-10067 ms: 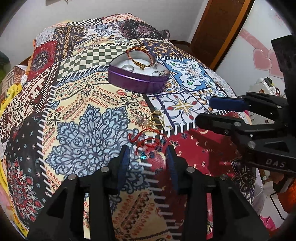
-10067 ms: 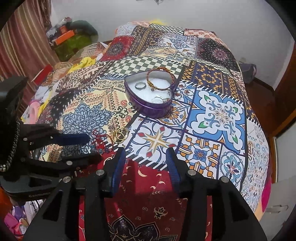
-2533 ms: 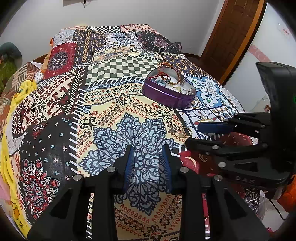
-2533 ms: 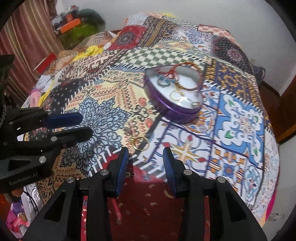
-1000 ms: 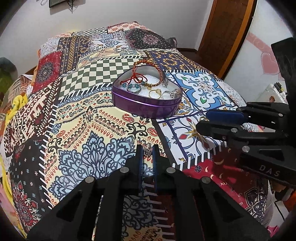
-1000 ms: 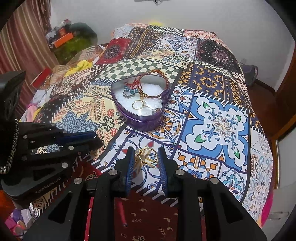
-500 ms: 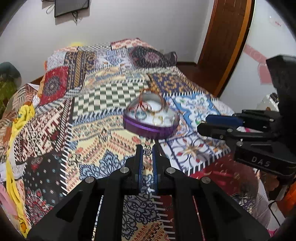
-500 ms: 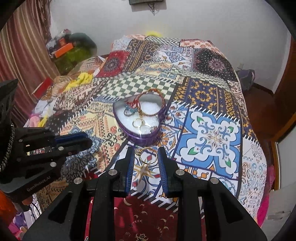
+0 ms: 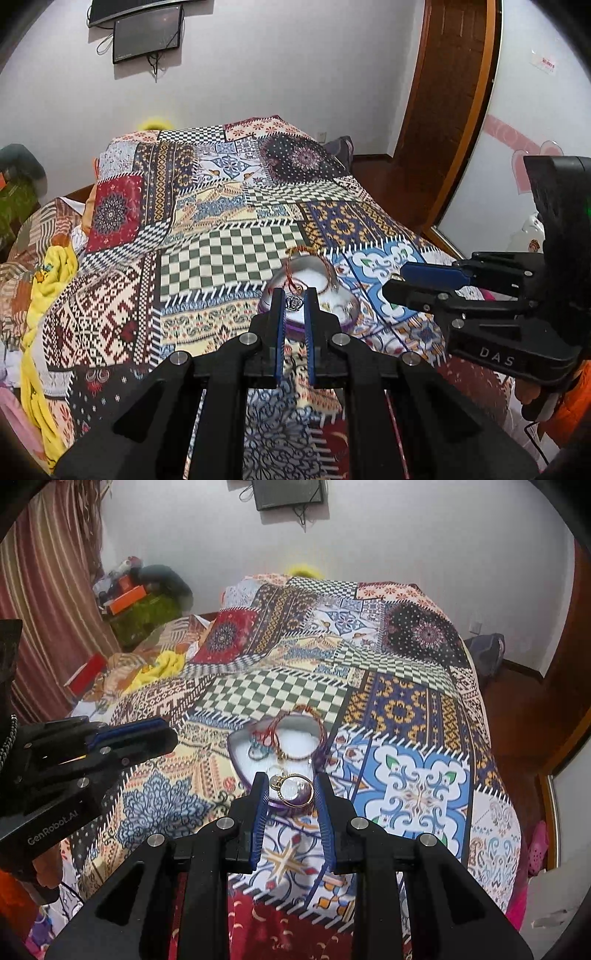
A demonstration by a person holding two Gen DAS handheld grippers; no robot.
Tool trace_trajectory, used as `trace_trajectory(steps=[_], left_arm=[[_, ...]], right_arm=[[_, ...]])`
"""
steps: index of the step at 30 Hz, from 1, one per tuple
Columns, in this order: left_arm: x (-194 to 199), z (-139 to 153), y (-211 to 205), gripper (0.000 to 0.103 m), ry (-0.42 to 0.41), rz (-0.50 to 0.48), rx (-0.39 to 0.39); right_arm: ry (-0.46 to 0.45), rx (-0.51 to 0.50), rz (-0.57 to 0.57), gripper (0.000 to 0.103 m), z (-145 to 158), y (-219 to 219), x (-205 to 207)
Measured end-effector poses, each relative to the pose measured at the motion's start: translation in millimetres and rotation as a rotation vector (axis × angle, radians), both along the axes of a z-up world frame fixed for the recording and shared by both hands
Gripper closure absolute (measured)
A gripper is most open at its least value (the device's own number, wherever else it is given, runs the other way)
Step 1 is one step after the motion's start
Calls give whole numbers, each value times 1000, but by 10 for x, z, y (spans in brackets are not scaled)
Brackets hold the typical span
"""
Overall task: Organize jewelry
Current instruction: 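Carry the gold earrings over the purple tin with the right tool, then open the right tool to drop the earrings into the tin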
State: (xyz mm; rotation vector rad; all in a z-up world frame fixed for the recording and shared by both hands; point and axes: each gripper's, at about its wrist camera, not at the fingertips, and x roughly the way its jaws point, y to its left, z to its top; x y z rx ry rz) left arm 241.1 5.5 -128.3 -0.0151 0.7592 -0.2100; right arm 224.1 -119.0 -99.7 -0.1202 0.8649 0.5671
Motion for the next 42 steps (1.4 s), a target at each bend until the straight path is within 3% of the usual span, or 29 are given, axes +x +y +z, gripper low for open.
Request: trace_trajectory(steps=[10, 20, 26, 42], left_arm=[[253, -47, 41, 95, -3, -10, 1], [505, -435, 46, 95, 112, -39, -52], [604, -617, 30, 95, 164, -58, -39], [486, -496, 183, 95, 125, -38, -65]], right_arm=[[-8, -16, 14, 80, -51, 98, 184], [34, -30, 35, 80, -226, 199, 326], [61, -59, 45, 80, -372, 238, 411], [69, -86, 81, 80, -437, 314, 466]])
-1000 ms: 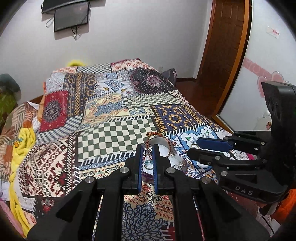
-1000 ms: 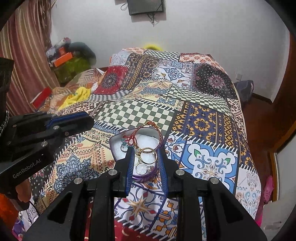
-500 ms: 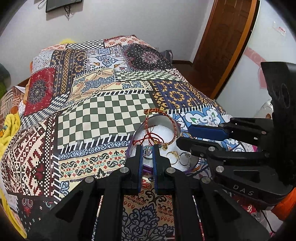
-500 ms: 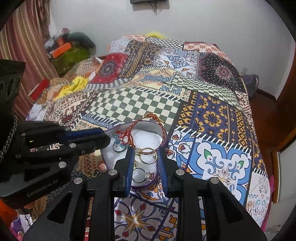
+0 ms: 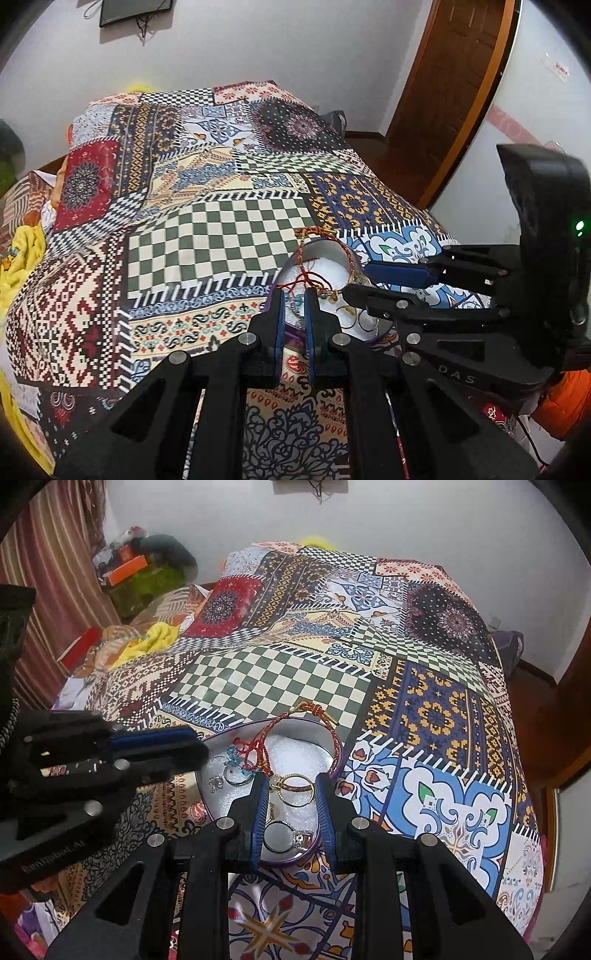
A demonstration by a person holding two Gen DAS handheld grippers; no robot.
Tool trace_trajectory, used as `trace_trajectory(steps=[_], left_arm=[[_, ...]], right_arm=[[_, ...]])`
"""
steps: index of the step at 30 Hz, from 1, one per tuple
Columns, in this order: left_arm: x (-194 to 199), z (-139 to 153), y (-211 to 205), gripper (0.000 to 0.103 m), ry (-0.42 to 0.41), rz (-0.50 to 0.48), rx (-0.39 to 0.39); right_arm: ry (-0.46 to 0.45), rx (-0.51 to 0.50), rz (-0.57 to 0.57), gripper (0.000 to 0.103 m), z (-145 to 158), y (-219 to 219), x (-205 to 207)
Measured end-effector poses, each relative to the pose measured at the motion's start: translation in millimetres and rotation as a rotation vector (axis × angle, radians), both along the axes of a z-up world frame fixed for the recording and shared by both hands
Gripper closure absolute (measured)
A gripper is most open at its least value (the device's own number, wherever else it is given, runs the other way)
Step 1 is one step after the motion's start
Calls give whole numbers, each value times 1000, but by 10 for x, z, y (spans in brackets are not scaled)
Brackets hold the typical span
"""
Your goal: Organize jewelry
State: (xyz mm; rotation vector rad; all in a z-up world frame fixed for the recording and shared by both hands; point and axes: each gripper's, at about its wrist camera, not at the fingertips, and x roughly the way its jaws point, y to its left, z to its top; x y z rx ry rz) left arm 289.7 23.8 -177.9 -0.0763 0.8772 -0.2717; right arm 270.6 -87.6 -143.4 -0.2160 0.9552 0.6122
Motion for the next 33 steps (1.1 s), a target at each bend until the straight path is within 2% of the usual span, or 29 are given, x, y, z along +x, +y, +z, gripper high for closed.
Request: trace_trajectory(steps=[6, 11, 19, 26, 29, 31, 33], left_arm=[[-91, 141, 67, 94, -21, 22, 0], [-200, 368, 74, 94, -75, 44, 24], [-659, 1099, -39, 94, -285, 80, 58], [-1349, 1689, -201, 91, -490, 113, 73], [-1669, 1863, -293, 76, -577, 133, 96], [-1879, 1950, -330, 52, -633, 156, 104], [-2083, 2025, -350, 49, -682, 182, 100]], right_arm=[[-16, -28, 18, 79, 54, 51, -63], [-62, -9, -8, 79, 270, -9, -144], [-254, 94, -80, 79, 1085, -289, -544], [-505, 228, -147, 79, 1870, -617, -1348], [-604, 260, -179, 79, 2086, -709, -1695], [-655, 274, -198, 79, 2171, -750, -1888], [-689, 282, -211, 79, 2231, -764, -2044]])
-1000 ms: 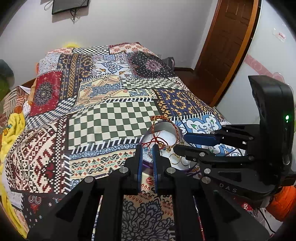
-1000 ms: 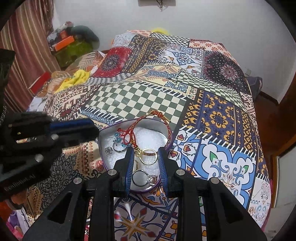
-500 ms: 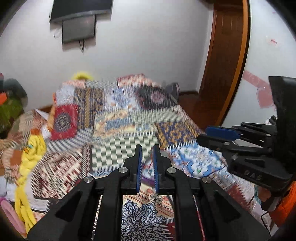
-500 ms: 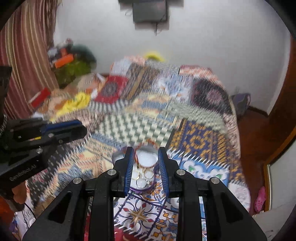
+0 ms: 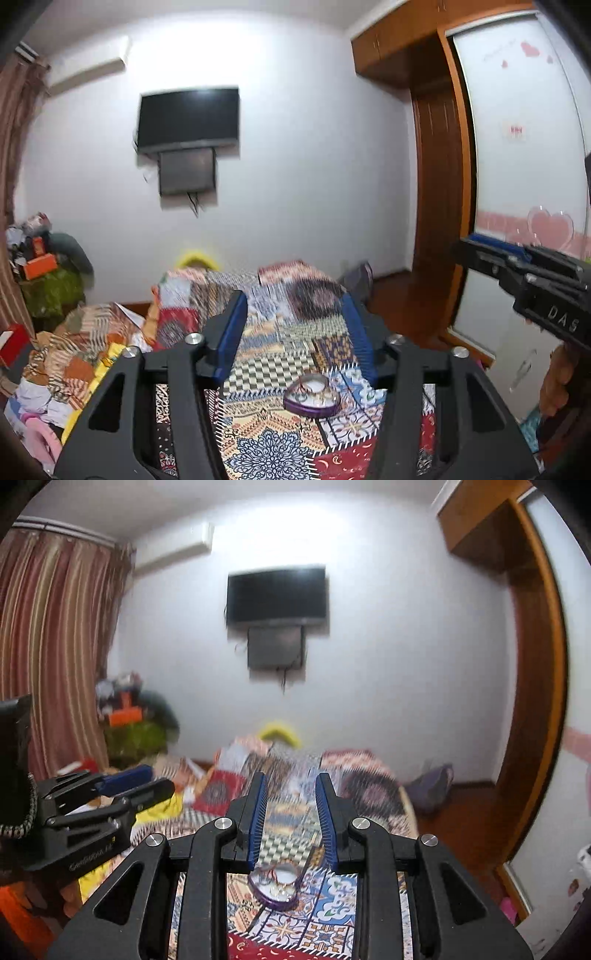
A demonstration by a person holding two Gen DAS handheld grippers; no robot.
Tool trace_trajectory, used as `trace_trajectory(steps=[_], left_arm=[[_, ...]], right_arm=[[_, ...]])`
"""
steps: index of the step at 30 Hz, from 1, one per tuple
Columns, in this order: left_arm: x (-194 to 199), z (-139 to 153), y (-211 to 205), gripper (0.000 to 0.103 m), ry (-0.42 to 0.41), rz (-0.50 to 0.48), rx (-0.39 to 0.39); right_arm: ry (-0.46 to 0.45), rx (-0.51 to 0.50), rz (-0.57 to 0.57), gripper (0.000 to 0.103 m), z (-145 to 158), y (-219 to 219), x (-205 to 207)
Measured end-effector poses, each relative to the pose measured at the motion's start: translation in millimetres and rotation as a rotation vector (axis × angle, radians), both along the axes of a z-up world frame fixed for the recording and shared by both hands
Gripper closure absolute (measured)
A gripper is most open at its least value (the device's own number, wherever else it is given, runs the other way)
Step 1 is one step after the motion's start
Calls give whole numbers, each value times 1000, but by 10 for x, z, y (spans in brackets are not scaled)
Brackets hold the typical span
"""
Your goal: Organize jewelry
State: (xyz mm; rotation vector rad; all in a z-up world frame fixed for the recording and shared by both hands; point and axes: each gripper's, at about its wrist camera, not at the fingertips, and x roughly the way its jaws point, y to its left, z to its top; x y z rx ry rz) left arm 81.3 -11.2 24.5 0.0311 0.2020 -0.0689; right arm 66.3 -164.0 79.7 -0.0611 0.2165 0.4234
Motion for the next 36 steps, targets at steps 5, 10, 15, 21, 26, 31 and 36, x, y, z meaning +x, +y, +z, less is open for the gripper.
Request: trace_trajectory(steps=[5, 10, 15, 21, 26, 31, 36], left_arm=[[-285, 76, -10, 37, -48, 48, -7], [-418, 71, -7, 6, -80, 89, -22], [-551, 76, -8, 4, -91, 108, -20], [-587, 54, -32, 4, -99, 106, -7], [-658, 28, -52, 4, -96, 103, -7], [-645, 16, -34, 3, -85, 101, -9], [-622, 0, -12, 3, -73, 101, -11]], right_arm=[[-65, 13, -45, 47, 54, 8, -285], [-96, 47, -100, 16, 43, 10, -392], [-117, 46, -152, 1, 29, 45, -450], [-114, 41, -146, 1, 21, 48, -522], [-106, 41, -145, 1, -2, 27, -532], [-95, 34, -148, 1, -29, -10, -544], [-76, 30, -146, 1, -64, -17, -537]])
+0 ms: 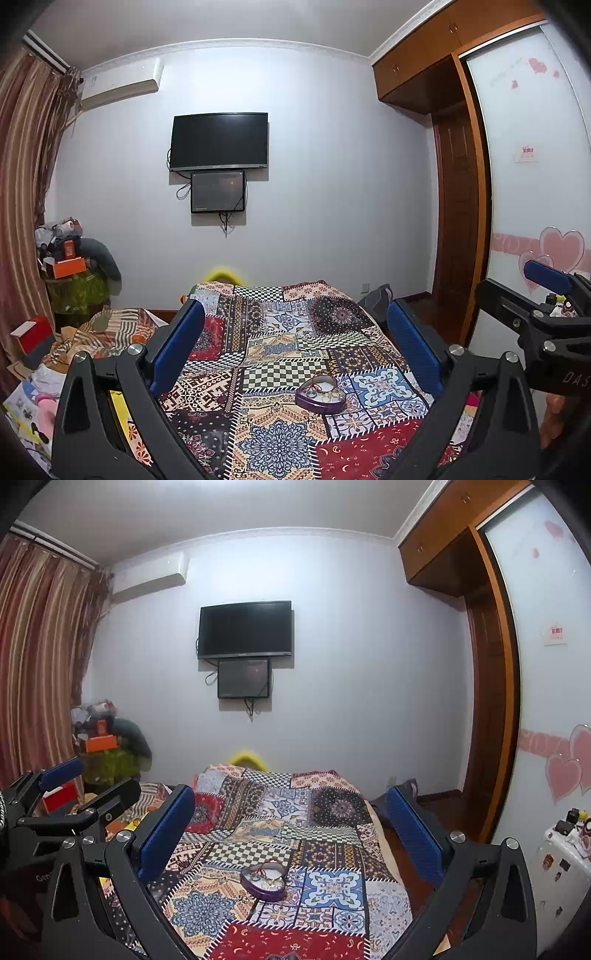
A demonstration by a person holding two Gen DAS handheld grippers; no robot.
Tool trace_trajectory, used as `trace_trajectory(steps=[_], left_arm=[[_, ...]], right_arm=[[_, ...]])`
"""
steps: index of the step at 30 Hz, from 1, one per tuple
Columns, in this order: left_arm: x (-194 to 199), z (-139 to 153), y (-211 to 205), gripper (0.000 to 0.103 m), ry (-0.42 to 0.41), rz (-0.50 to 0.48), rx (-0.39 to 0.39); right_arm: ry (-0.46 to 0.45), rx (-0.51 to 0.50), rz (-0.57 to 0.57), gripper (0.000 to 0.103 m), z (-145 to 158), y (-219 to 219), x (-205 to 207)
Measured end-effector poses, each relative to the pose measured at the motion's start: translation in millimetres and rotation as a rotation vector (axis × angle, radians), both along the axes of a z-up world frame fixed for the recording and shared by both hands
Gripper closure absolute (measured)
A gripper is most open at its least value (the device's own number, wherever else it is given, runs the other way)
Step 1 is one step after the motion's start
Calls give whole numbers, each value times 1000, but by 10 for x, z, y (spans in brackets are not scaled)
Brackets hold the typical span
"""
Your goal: Organize jewelry
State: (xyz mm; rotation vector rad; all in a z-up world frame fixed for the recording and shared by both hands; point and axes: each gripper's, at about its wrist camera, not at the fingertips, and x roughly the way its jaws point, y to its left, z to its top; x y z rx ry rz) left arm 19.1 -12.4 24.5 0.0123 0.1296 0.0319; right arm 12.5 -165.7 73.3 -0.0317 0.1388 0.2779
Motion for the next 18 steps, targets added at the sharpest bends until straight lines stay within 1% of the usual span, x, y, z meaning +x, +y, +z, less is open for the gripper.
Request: trace_trajectory(steps=[4, 6, 18], left_arm=[[35, 10, -27, 3, 7, 2, 3], [49, 9, -32, 0, 8, 3, 2], [87, -40, -15, 0, 26, 3, -11]], right_arm=[[13, -3, 4, 1, -15, -13, 6], [20, -5, 7, 1, -19, -10, 6], [35, -1, 8, 1, 10, -29, 23]])
